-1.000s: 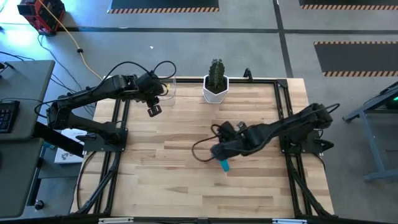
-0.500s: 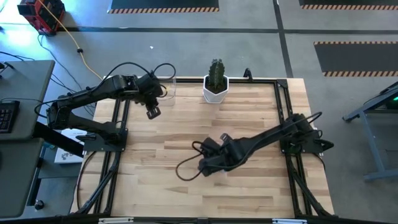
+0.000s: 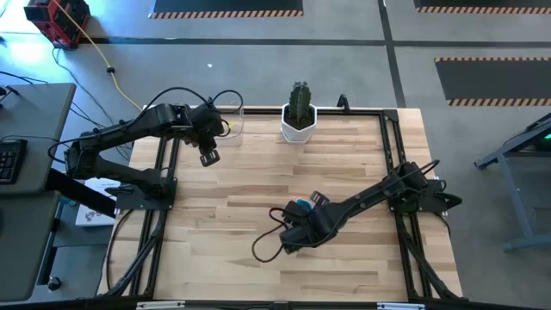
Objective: Nest measuring cups in basket
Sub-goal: Stack the violet measuring cup on the light blue measuring cup
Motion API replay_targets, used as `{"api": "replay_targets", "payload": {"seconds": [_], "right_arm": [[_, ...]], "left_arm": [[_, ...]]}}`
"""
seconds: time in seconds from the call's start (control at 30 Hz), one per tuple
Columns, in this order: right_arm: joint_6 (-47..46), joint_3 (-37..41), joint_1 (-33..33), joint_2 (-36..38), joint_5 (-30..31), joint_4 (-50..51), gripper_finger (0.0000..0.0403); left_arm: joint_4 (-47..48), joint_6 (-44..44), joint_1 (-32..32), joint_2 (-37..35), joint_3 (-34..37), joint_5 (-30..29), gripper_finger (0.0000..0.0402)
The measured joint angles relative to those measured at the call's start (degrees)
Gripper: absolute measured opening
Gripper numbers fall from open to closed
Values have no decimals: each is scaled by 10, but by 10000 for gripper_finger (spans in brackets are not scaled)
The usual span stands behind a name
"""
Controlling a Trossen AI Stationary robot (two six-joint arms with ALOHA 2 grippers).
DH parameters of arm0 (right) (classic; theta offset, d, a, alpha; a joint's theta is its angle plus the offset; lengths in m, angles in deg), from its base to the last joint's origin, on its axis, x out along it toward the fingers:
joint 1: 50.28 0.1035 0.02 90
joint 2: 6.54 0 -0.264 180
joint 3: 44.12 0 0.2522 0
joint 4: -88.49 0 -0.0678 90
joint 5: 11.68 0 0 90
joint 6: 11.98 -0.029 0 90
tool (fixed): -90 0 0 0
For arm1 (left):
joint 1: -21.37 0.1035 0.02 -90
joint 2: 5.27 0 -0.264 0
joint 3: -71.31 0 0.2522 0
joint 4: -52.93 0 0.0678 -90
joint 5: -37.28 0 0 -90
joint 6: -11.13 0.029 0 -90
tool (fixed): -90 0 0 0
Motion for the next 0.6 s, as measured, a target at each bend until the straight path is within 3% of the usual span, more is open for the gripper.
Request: {"api": "replay_targets", "payload": {"seconds": [0.6], "right_arm": [[30, 0, -33, 0, -27, -2, 0]], "left_arm": [[0, 15, 0, 0, 0, 0, 97]]}}
